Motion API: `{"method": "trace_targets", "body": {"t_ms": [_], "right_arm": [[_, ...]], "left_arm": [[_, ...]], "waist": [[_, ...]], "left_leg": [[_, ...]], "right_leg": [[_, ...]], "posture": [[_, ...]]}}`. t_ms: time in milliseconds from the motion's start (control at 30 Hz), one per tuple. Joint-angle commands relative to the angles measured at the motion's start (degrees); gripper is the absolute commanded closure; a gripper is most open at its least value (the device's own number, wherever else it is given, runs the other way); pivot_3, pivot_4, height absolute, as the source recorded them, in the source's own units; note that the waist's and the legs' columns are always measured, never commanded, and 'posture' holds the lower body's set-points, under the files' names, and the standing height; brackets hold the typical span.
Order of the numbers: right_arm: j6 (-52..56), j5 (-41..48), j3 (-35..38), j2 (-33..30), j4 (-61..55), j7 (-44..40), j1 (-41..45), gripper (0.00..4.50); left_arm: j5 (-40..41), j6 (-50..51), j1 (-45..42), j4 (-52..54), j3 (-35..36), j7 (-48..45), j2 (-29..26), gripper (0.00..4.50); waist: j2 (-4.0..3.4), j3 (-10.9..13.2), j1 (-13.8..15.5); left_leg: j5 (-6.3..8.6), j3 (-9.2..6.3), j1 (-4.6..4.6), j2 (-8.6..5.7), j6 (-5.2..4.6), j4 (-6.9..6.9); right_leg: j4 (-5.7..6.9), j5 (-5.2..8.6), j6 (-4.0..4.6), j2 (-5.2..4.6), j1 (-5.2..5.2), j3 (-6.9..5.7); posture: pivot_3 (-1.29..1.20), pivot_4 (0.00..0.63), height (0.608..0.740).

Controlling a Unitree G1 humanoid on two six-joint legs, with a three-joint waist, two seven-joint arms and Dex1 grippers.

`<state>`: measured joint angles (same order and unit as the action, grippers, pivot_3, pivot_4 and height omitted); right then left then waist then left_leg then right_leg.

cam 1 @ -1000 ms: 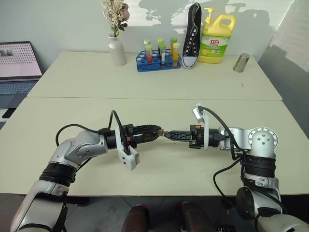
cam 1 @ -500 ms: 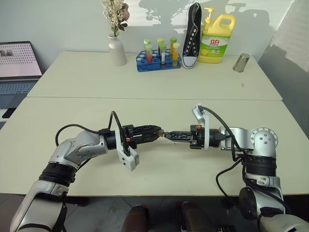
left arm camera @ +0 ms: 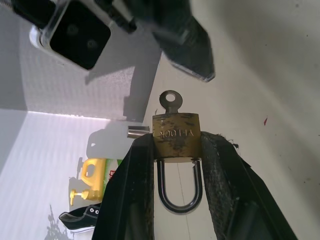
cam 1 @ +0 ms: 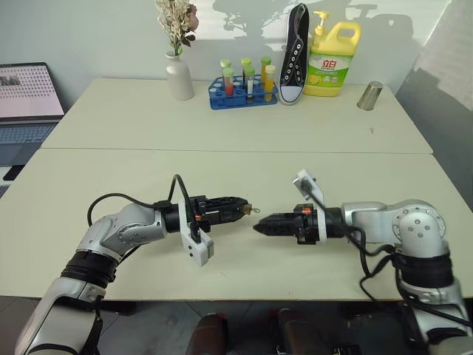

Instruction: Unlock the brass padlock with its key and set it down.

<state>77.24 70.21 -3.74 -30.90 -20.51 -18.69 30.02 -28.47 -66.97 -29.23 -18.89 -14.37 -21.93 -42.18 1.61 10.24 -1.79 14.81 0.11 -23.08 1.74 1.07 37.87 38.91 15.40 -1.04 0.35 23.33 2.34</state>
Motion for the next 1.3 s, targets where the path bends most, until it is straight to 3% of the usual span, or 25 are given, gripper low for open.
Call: {"method": "trace_targets", "body": {"t_ms": [33,133,167,300,600,1200,1300], "right_arm": [[-12.39,-12.86,-5.19,-6.79,-4.64,-12.18,-2.76,1.24],[-22.32,-20.62,-6.09,-8.31,-5.17,-16.63,-5.13,0.11],[-25.12,-22.62,-5.79,-8.00,-5.14,-17.13,-5.88,0.00],[-31.66,-25.53,-3.82,-3.08,-4.48,-16.60,-7.25,0.00],[-30.71,-24.87,-3.05,4.38,-2.16,-15.77,-6.02,0.00],[-30.56,-29.87,-5.50,9.05,1.76,-17.22,-3.16,0.00],[-30.30,-29.96,-5.58,9.43,1.82,-17.22,-3.04,0.61]], "left_arm": [[1.06,0.32,-0.57,0.61,0.28,0.56,-0.06,3.54],[1.71,0.88,-0.52,0.92,0.23,0.43,0.10,3.54],[1.94,1.05,-0.50,1.04,0.20,0.37,0.15,3.54],[3.07,1.72,-0.49,1.17,-0.01,0.17,0.55,3.54],[4.12,2.11,-1.21,1.05,-0.38,-0.31,1.23,3.54],[4.59,2.38,-1.18,1.78,-0.79,-0.96,1.23,3.54],[4.71,2.32,-1.18,1.76,-0.71,-0.96,1.11,3.54]], "waist": [[0.00,0.00,0.09],[0.00,0.00,0.09],[0.00,0.00,0.06],[0.00,0.00,-0.10],[0.00,0.00,0.11],[0.00,0.00,0.10],[0.00,0.00,0.10]], "left_leg": [[0.00,0.00,0.00,0.00,0.00,0.01],[0.00,0.05,0.03,0.00,0.00,0.02],[0.00,0.05,0.03,0.00,0.00,0.02],[0.00,0.07,0.07,0.06,0.00,0.01],[0.00,0.08,0.06,-0.02,0.01,0.03],[-0.01,0.05,0.07,-0.01,0.01,0.03],[-0.01,0.06,0.07,-0.01,0.01,0.03]], "right_leg": [[0.00,0.00,0.00,0.00,0.00,0.00],[0.00,0.01,-0.02,0.01,0.00,0.02],[0.01,0.01,-0.02,0.01,0.00,0.02],[0.04,0.01,-0.02,0.06,0.00,0.03],[0.05,-0.14,0.23,0.00,-0.02,0.03],[0.07,-0.14,0.25,0.01,-0.02,0.01],[0.07,-0.15,0.25,0.01,-0.02,0.01]], "posture": [[0.00,0.150,0.740],[0.00,0.150,0.740],[0.00,0.150,0.740],[0.00,0.150,0.740],[0.00,0.150,0.740],[0.00,0.150,0.740],[0.00,0.150,0.740]]}}
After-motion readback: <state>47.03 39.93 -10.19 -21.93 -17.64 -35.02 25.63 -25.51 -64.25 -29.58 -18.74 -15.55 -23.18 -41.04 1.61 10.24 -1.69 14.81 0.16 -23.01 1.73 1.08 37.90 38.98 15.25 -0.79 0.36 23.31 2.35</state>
